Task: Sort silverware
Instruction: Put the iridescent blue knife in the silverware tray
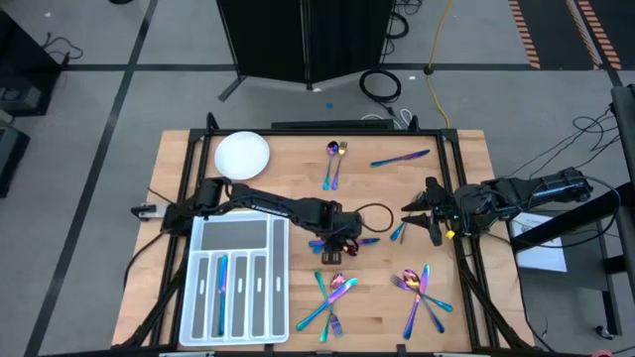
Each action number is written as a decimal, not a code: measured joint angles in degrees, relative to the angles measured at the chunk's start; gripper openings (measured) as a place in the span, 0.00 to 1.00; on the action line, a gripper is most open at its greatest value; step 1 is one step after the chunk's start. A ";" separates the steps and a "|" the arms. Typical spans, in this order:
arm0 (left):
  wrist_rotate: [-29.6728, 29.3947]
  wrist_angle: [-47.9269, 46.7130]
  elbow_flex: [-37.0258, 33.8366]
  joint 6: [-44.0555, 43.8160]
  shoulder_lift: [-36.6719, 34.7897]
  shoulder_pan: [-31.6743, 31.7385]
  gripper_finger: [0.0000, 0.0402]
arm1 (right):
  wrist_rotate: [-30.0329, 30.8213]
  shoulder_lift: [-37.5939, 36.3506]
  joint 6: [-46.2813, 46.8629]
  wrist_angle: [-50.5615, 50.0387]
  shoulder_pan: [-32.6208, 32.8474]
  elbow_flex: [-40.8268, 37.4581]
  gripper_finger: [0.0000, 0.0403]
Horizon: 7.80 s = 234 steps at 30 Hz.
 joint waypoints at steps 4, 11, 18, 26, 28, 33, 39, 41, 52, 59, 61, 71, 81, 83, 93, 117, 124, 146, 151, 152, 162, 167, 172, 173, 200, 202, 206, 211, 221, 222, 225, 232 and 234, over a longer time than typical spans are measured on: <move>0.00 0.11 -0.04 -0.02 0.54 -0.22 0.39 | 0.00 0.02 0.00 -0.01 0.00 0.00 0.32; 0.34 0.70 -0.09 -0.02 1.58 -0.40 0.39 | 0.00 0.02 0.00 -0.02 0.00 0.00 0.32; 0.76 1.42 -0.20 0.00 2.71 -0.45 0.39 | 0.00 0.02 0.00 -0.24 -0.02 0.00 0.32; 0.92 1.14 -0.20 0.00 3.09 -0.42 0.36 | 0.00 0.11 0.00 -0.27 -0.02 0.00 0.32; 0.92 1.17 -0.20 -0.02 3.09 -0.41 0.34 | 0.00 0.11 0.00 -0.25 -0.02 0.00 0.32; 0.91 1.14 -0.20 -0.02 3.11 -0.40 0.27 | 0.01 0.11 -0.02 -0.25 -0.02 0.00 0.32; 0.92 1.23 -0.20 -0.44 3.11 -0.40 0.18 | 0.00 0.11 -0.01 -0.25 -0.02 0.00 0.32; 0.89 1.29 -0.20 -1.06 3.11 -0.40 0.15 | 0.00 0.11 -0.02 -0.25 -0.02 0.00 0.32; -0.61 1.19 1.64 -1.57 3.44 -0.26 0.08 | 0.02 0.11 0.00 -0.20 -0.02 0.00 0.32; -0.83 3.33 4.26 -1.58 3.41 -0.19 0.08 | -0.02 0.11 0.00 -0.19 -0.02 0.00 0.32; -0.63 6.60 4.26 -1.77 3.41 -0.18 0.08 | -0.07 0.11 0.00 -0.20 -0.02 0.00 0.32; 2.76 17.86 3.63 -4.50 3.31 -0.07 0.08 | -0.27 0.11 1.51 -0.40 0.04 0.00 0.32; 9.71 25.13 3.35 -8.45 3.20 0.75 0.08 | -1.99 0.11 4.71 -2.40 0.04 0.00 0.32; 11.15 23.22 3.76 -11.70 3.20 1.28 0.08 | -1.99 0.11 4.67 -2.16 0.04 0.00 0.32; 11.85 9.59 7.78 -11.40 -0.37 3.37 0.08 | -1.73 0.08 3.96 -1.22 0.04 0.00 0.32; -7.42 -47.43 16.46 -31.72 -13.35 6.35 0.08 | -1.59 -0.22 -10.59 8.12 0.00 0.02 0.32; -12.05 -47.53 13.75 -46.75 -22.65 2.44 0.08 | -1.55 -0.28 -12.36 9.06 0.00 1.75 0.32; -7.78 -46.85 -23.91 -103.42 -39.29 -25.53 0.08 | -1.40 0.40 -22.63 19.12 0.00 3.56 0.32; -6.37 -46.56 -25.79 -114.45 -39.29 -32.78 0.08 | -1.42 0.96 -24.24 20.63 0.00 3.56 0.32; -6.34 -46.58 -26.07 -116.71 -39.29 -34.19 0.08 | -1.42 1.08 -24.63 20.80 0.00 3.56 0.32; -5.82 -43.58 -26.77 -130.59 -36.18 -45.09 0.08 | -1.44 1.42 -25.81 21.96 0.00 3.56 0.32; -5.73 -38.46 -26.77 -130.55 -31.04 -45.52 0.08 | -1.45 1.42 -25.64 21.96 0.00 3.56 0.32; -3.19 -34.39 -26.77 -130.57 -27.48 -45.84 0.08 | -1.44 1.46 -24.42 21.94 0.00 3.56 0.32; -2.55 -34.05 -26.77 -130.59 -26.99 -46.19 0.08 | -1.44 1.51 -24.20 21.94 0.00 3.56 0.32; 3.72 -34.69 -26.76 -131.80 -18.96 -46.74 0.08 | -1.56 5.88 -21.00 21.94 -0.02 3.56 0.32; 5.16 -34.67 -26.76 -132.07 -18.09 -46.98 0.08 | -1.62 5.92 -21.00 21.92 0.00 3.56 0.32; 6.24 -34.60 -26.77 -132.96 -17.49 -47.18 0.08 | -1.63 5.92 -21.00 21.92 -0.01 3.56 0.32; 6.38 -34.57 -26.77 -133.10 -17.46 -46.83 0.08 | -1.66 5.92 -21.00 21.93 0.00 3.56 0.32; 9.79 -32.30 -26.77 -133.12 -17.46 -46.74 0.18 | -1.69 5.92 -21.03 21.92 0.00 3.56 0.32; 9.79 -32.12 -26.77 -133.04 -17.46 -46.74 0.20 | -1.68 5.92 -21.01 21.92 -0.02 3.56 0.32; 9.79 -32.09 -26.75 -133.02 -17.46 -46.74 0.28 | -1.70 5.92 -21.02 21.92 0.00 3.56 0.32; 10.01 -33.02 -25.64 -128.36 -17.46 -46.40 0.41 | -1.70 5.92 -21.02 21.92 -0.01 3.56 0.32; 9.98 -34.67 -24.49 -126.76 -17.50 -45.97 0.42 | -1.70 5.92 -21.03 21.92 -0.02 3.56 0.32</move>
